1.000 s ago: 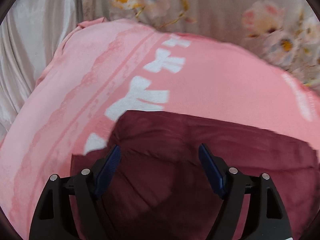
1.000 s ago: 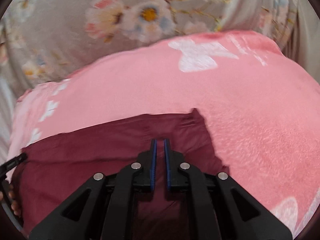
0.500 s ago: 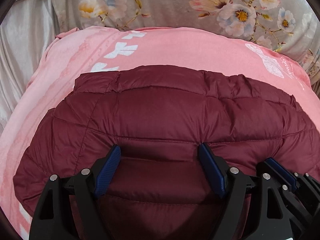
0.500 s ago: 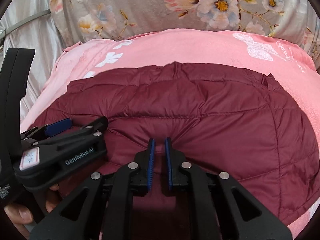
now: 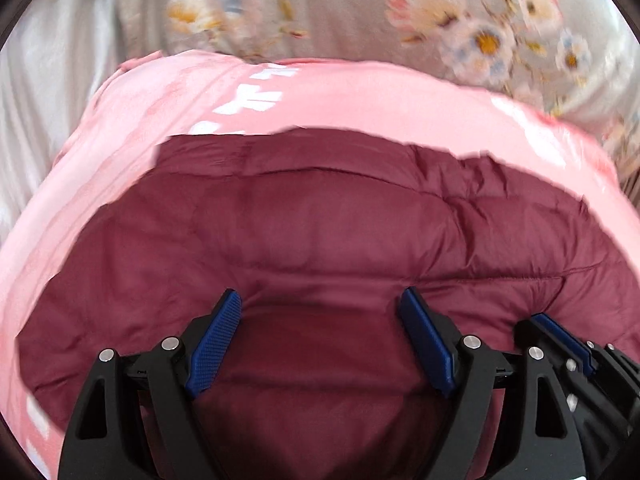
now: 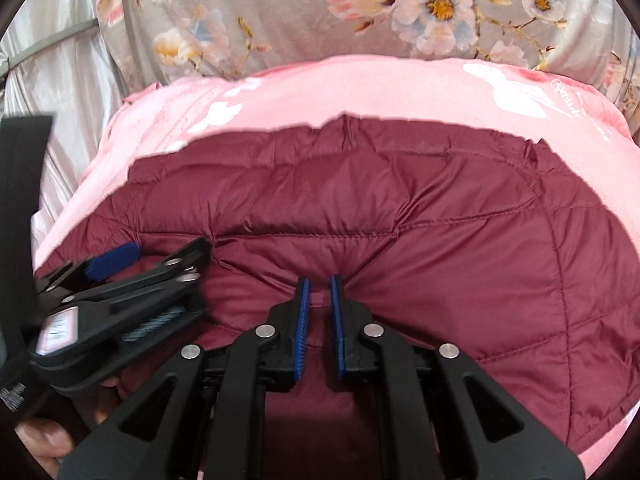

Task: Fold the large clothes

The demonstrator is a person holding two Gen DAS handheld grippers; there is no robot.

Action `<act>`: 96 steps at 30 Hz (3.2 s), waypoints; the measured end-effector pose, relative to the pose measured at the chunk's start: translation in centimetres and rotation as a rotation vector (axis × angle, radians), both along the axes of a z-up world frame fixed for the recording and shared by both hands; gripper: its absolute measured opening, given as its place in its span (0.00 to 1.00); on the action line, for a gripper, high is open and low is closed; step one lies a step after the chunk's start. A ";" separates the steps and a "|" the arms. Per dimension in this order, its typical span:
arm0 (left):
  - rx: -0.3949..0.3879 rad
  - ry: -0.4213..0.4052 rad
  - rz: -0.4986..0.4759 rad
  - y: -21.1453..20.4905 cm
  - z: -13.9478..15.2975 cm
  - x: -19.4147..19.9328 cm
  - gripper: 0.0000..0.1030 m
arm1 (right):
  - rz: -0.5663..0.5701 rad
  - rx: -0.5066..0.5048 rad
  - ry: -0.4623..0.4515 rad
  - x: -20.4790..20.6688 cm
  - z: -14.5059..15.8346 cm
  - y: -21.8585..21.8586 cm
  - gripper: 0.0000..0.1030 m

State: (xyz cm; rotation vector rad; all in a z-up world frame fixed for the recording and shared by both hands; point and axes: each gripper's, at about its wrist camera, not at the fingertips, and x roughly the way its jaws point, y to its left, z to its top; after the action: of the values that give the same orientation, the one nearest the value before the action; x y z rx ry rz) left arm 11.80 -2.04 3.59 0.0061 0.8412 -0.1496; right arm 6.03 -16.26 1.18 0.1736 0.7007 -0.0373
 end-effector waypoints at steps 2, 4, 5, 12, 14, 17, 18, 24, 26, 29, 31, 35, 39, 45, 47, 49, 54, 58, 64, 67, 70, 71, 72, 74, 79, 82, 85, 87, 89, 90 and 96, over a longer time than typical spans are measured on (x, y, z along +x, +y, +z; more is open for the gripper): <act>-0.098 0.003 0.037 3.3 1.4 -2.1 0.77 | 0.023 -0.008 -0.021 -1.5 0.4 0.5 0.13; -0.160 0.003 0.083 6.8 2.5 -3.9 0.78 | 0.056 -0.030 -0.031 -3.0 0.5 1.9 0.13; -0.170 0.006 0.115 8.4 2.8 -4.6 0.79 | 0.071 -0.045 -0.034 -3.5 0.5 2.6 0.13; -0.342 0.052 0.368 19.8 2.4 -6.9 0.79 | 0.126 -0.052 -0.039 -4.8 0.6 5.3 0.13; -0.372 0.098 0.374 20.7 1.6 -6.5 0.79 | 0.123 -0.038 -0.010 -4.6 0.1 5.5 0.14; -0.444 0.143 0.338 20.5 0.3 -6.0 0.79 | 0.122 -0.043 0.024 -4.2 -0.5 5.7 0.15; -0.455 0.153 0.323 20.2 0.0 -5.7 0.79 | 0.122 -0.036 0.030 -4.1 -0.6 5.7 0.15; -0.420 0.166 0.267 18.0 -0.1 -4.4 0.77 | 0.129 0.039 0.065 -3.5 -1.3 4.6 0.15; -0.432 0.175 0.241 17.3 0.1 -4.1 0.58 | 0.128 0.051 0.072 -3.4 -1.4 4.5 0.15; -0.426 0.168 0.181 15.9 1.5 -4.1 0.20 | 0.129 0.053 0.075 -3.4 -1.5 4.4 0.15; -0.378 0.113 0.143 14.5 3.7 -4.6 0.14 | 0.129 0.066 0.077 -3.5 -1.5 4.2 0.15; -0.323 -0.006 0.024 10.9 9.1 -5.8 0.12 | 0.112 0.185 0.101 -4.2 -1.0 2.5 0.15; -0.298 -0.079 -0.123 5.9 13.8 -7.1 0.11 | 0.099 0.301 0.131 -5.3 -0.6 0.3 0.15; -0.247 -0.093 -0.327 -4.0 16.4 -8.7 0.12 | -0.008 0.289 0.095 -9.3 1.8 -4.4 0.18; -0.227 -0.062 -0.366 -7.2 15.6 -9.1 0.13 | -0.080 0.222 0.074 -11.0 2.8 -6.0 0.18; -0.237 -0.006 -0.401 -9.8 14.3 -9.1 0.23 | -0.149 0.183 0.061 -12.6 3.6 -8.1 0.19; -0.350 0.209 -0.486 -14.4 9.6 -9.2 0.44 | -0.274 0.178 0.010 -16.0 4.9 -12.5 0.35; -0.408 0.280 -0.493 -14.0 8.2 -10.5 0.45 | -0.321 0.184 -0.035 -17.8 6.1 -14.8 0.42; -0.437 0.157 -0.322 -7.3 10.5 -10.0 0.65 | -0.229 0.221 -0.092 -17.0 7.7 -14.7 0.57; -0.371 0.174 -0.219 -5.4 9.3 -8.2 0.65 | -0.162 0.267 -0.092 -14.8 8.1 -13.6 0.62; -0.311 0.198 -0.156 -4.4 7.5 -7.4 0.64 | -0.137 0.240 -0.043 -12.1 7.6 -12.2 0.62; -0.292 0.204 -0.147 -4.2 7.1 -7.3 0.64 | -0.128 0.241 -0.027 -11.4 7.3 -11.9 0.62; -0.273 0.207 -0.142 -4.3 6.6 -7.3 0.64 | -0.112 0.251 -0.018 -10.9 7.1 -11.8 0.55; -0.246 0.214 -0.139 -4.4 6.1 -7.0 0.64 | -0.072 0.304 -0.003 -10.1 6.5 -12.0 0.23; -0.224 0.222 -0.186 -5.8 5.6 -7.0 0.61 | -0.128 0.242 -0.080 -12.3 8.4 -13.4 0.06; -0.185 0.230 -0.236 -7.4 5.1 -7.2 0.54 | -0.220 0.160 -0.060 -13.1 7.9 -14.7 0.06; -0.151 0.245 -0.260 -8.8 3.9 -7.4 0.54 | -0.260 0.150 0.008 -13.0 5.6 -15.9 0.06; -0.108 0.236 -0.267 -9.5 3.2 -7.6 0.54 | -0.270 0.135 0.046 -12.7 4.0 -16.0 0.06; -0.065 0.223 -0.273 -10.0 2.8 -7.9 0.54 | -0.272 0.136 0.071 -12.4 2.6 -16.0 0.06; -0.052 0.220 -0.275 -10.2 2.6 -8.0 0.54 | -0.274 0.141 0.076 -12.3 2.1 -16.1 0.07; 0.028 0.191 -0.278 -11.5 1.6 -8.3 0.56 | -0.272 0.170 0.092 -11.5 -0.4 -16.4 0.08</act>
State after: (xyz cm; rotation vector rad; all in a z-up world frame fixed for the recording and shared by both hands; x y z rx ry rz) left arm 3.49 -13.51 5.18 0.1377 1.0315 -0.4047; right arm -5.49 -32.71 0.79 0.4320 0.7681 -0.2471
